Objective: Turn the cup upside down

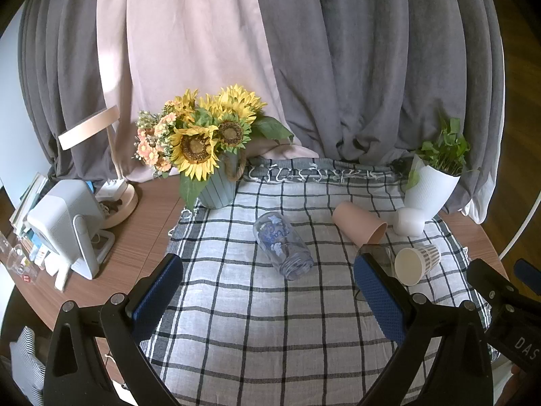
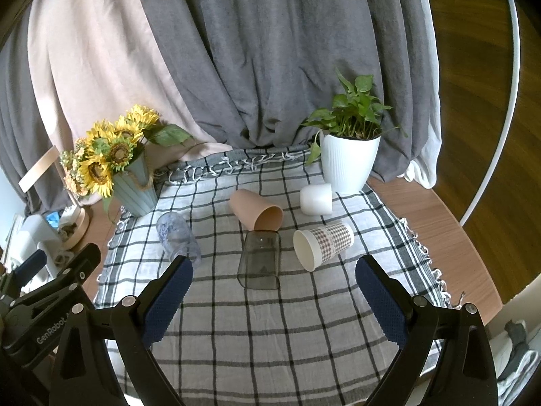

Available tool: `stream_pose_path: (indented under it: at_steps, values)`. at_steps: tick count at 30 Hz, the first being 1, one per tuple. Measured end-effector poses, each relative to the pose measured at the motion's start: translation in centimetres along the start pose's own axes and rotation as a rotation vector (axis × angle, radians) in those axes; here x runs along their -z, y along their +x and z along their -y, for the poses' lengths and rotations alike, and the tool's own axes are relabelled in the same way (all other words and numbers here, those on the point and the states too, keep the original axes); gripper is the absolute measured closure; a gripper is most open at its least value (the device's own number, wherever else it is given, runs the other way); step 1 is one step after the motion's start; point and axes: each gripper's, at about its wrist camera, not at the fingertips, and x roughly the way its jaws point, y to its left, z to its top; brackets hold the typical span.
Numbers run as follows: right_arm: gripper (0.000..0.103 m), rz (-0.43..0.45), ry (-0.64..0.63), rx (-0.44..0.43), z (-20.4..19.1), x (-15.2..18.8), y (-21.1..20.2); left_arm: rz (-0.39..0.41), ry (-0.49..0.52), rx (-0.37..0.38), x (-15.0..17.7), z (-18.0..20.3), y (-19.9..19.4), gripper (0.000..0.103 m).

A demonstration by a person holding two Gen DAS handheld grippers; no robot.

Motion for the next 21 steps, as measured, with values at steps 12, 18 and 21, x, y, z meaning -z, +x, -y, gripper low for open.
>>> stream_pose_path:
  at_steps: [12,18,21]
  values:
    - [0.005,-0.003,0.001,0.004,-0.10,-0.08,0.04,-0.001,0.002,-0.003,0.05,0.01,0.07,0.000]
    - [0.005,-0.003,0.002,0.006,-0.14,-0.08,0.06,-0.001,0.004,-0.004,0.02,-0.01,0.08,0.000]
    - [0.005,-0.005,0.003,0.007,-0.16,-0.08,0.10,-0.003,0.005,-0.005,0.00,-0.02,0.10,0.000]
